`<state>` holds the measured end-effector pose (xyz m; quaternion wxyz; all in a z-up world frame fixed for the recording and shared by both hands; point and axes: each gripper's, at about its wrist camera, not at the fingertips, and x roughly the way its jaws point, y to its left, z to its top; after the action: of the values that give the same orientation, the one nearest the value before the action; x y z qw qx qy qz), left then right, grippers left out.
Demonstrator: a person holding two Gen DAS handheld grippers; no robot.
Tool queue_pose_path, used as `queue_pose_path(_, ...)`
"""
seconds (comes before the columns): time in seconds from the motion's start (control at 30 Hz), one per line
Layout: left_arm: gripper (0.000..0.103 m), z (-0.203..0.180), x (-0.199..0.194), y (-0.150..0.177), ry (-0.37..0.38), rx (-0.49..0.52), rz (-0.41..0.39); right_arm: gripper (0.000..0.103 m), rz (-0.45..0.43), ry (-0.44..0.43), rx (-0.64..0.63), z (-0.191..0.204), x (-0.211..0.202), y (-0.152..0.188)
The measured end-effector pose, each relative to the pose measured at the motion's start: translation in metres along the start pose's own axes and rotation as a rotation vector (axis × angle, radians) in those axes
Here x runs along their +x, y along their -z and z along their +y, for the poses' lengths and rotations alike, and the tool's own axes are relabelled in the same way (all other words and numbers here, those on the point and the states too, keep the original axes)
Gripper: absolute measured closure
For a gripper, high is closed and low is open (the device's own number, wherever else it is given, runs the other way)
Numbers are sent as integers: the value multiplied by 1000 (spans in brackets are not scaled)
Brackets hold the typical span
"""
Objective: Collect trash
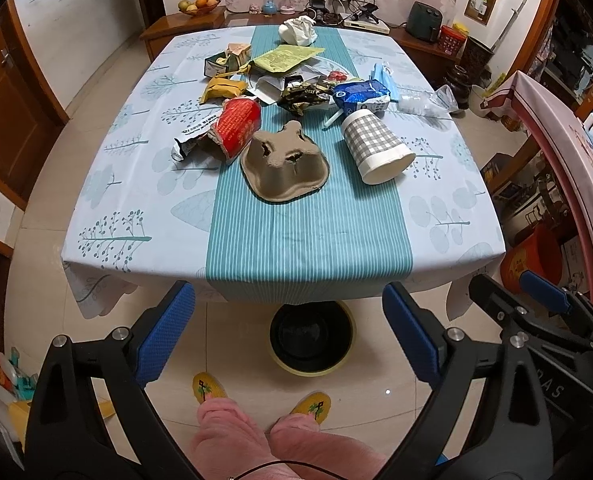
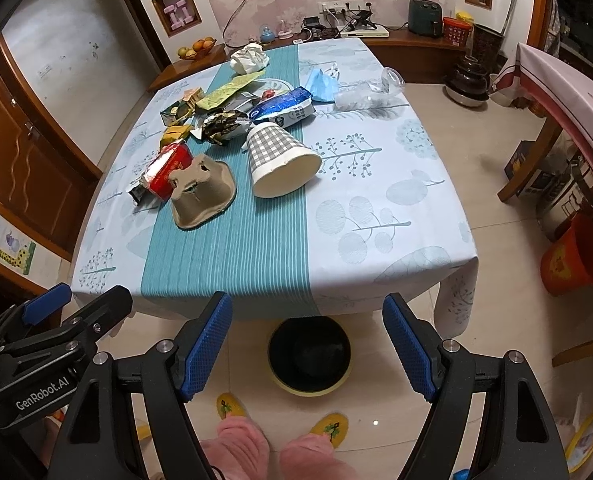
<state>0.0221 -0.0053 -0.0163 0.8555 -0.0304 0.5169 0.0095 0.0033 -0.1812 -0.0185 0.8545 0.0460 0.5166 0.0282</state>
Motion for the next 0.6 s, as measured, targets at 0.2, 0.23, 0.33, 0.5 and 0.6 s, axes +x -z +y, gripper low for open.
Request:
queue_pose_path(0.2,10,-1,-1,0,-8,7,-15,24,-18,-6,-19,7,-4,0)
queue_pose_path(0.23,10,0,-1,0,-7,3,-17,24,-19,-9,-21,8,-5,1)
queue_pose_path(0.33,10,3,-5,1,-10,-3,-15,24,-21,-11,-26,9,-7,1)
queue_pose_path(0.5,10,9,-11,2,-15,-15,-17,24,-29,-30,-35,13,-14,0)
queue_pose_path(0.6,10,12,-19,0,-21,-21,-31,24,-45,-41,-41,18,-21,-2)
